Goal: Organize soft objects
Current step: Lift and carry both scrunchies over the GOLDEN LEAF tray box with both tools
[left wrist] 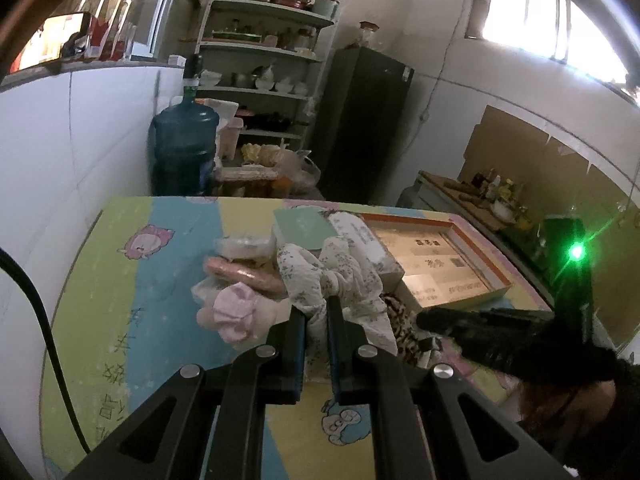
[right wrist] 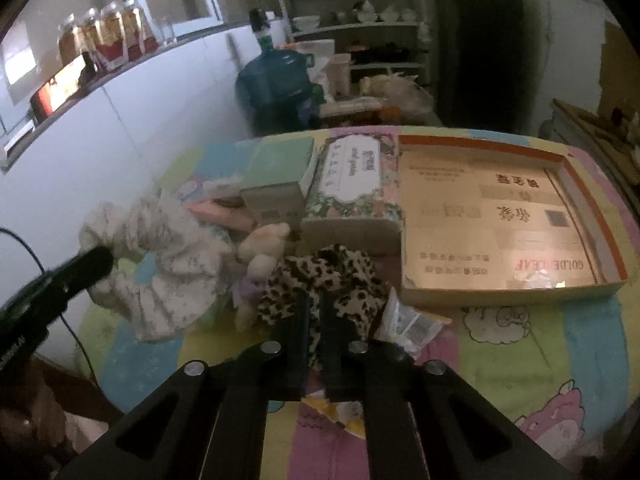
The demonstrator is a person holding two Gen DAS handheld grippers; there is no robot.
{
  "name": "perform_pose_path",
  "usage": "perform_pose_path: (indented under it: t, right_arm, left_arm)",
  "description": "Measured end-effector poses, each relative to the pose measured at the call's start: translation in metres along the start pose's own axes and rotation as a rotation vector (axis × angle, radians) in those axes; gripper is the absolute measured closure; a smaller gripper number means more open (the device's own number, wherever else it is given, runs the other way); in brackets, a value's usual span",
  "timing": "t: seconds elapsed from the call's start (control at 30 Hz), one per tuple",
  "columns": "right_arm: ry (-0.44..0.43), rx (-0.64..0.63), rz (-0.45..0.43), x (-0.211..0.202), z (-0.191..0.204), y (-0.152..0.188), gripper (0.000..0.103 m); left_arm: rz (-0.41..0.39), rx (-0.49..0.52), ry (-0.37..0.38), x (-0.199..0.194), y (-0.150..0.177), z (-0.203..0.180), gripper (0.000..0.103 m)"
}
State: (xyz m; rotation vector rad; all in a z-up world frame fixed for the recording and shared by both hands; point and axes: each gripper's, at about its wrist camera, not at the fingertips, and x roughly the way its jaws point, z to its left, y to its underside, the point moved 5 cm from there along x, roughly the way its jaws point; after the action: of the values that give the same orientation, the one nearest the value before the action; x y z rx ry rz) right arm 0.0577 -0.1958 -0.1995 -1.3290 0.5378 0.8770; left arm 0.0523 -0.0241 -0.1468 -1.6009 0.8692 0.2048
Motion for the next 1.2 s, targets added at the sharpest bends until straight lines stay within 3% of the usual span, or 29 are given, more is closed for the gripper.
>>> perform_pose_path:
  t: [0.03, 0.07, 0.17, 0.37, 0.4, 0.43, 0.47, 0.53, 0.87, 1.2]
  right_arm:
    - [-0.002, -0.004, 0.001, 0.001, 0.002, 0.002, 0.053]
    - [-0.008, -0.010, 0.006, 0.003, 0.004, 0.004, 0.033]
    - [-0.030, -0.028, 0.019, 0.012, 0.014, 0.008, 0.032]
    - [0.045, -0.079, 0.068, 0.039, 0.017, 0.018, 0.033]
    - [0.043, -0.073, 0.071, 0.041, 0.014, 0.018, 0.035]
    - [0.036, -0.060, 0.069, 0.041, 0.011, 0.018, 0.051]
    - [0.033, -0.049, 0.071, 0.040, 0.009, 0.018, 0.078]
    - [0.037, -0.029, 0.070, 0.038, 0.003, 0.017, 0.094]
    - [-0.053, 0.045, -0.034, -0.006, -0.003, 0.004, 0.098]
    - [-0.031, 0.075, -0.120, -0.052, -0.015, -0.022, 0.098]
  left_arm:
    - [-0.002, 0.001, -0.001, 0.000, -0.001, 0.000, 0.093]
    - [-0.003, 0.002, -0.002, -0.001, -0.001, -0.001, 0.093]
    - [-0.001, 0.001, -0.010, -0.002, -0.001, -0.001, 0.093]
    - [0.000, -0.015, -0.035, -0.007, 0.003, 0.006, 0.093]
    - [0.000, -0.019, -0.037, -0.008, 0.004, 0.007, 0.093]
    - [0.000, -0.022, -0.041, -0.009, 0.004, 0.008, 0.093]
    - [-0.001, -0.024, -0.043, -0.009, 0.005, 0.009, 0.093]
    - [0.000, -0.028, -0.044, -0.010, 0.006, 0.009, 0.093]
    - [-0.004, -0.017, -0.015, -0.008, 0.000, -0.005, 0.093]
    - [-0.006, 0.015, 0.052, 0.001, -0.024, -0.034, 0.093]
